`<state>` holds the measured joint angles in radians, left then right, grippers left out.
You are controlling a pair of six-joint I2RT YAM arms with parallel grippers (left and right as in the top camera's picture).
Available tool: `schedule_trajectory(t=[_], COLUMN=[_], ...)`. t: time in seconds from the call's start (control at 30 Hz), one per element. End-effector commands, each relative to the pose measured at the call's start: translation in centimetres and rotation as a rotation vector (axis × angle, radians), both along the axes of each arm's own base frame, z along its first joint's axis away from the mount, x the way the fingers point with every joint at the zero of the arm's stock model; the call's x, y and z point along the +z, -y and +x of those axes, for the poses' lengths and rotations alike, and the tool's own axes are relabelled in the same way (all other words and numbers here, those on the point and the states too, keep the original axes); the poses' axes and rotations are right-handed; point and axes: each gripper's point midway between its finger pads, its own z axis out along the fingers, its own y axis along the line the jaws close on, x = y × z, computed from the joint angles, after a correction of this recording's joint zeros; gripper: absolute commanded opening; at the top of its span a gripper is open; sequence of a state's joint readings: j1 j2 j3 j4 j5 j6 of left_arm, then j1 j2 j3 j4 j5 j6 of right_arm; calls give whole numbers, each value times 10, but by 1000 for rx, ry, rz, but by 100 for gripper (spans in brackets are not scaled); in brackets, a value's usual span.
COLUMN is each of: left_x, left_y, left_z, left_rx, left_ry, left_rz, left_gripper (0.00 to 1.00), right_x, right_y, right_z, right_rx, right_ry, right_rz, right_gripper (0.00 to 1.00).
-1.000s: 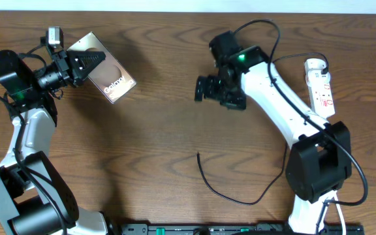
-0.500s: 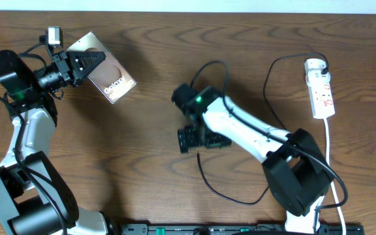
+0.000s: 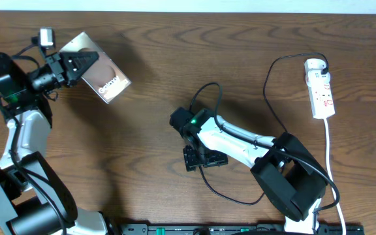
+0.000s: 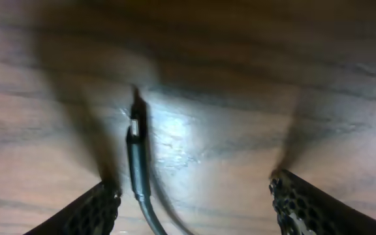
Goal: Plug charger to phone and switch on socket
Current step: 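Lower the right gripper and grasp the black cable's plug end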
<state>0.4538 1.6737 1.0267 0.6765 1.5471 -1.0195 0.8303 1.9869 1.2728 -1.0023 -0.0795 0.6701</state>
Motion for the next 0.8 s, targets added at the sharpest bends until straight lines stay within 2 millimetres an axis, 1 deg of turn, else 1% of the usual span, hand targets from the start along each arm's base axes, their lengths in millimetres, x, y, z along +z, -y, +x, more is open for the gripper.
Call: schedule_trajectory(t=[0.0,0.13,0.23,0.4,0.47,0.63,0.77], left_x=[7,7,7,7,7,7,7], left_y=[-7,-7,-7,-7,-7,-7,-7], left_z=[-5,-5,-5,-5,-5,-5,-5], left_rx=[0,0,0,0,0,0,0], left_ry=[34,34,34,34,34,34,34], left_rz=[17,17,17,17,17,17,17], left_gripper=[7,8,7,7,7,7,7], right_x=[-2,-3,-3,-4,-6,-20,-23], right_y=[0,-4,-6,-7,-6,-3,-3], right_z=[2,6,9,13,13,9,6], right_rx=[-9,-9,-11,-18,-19,-20,-25], right_ry=[23,39,53,61,57,23,-6], right_rz=[-4,13,23,32,27,-2,7], right_gripper=[72,64,52,36,31,19,8])
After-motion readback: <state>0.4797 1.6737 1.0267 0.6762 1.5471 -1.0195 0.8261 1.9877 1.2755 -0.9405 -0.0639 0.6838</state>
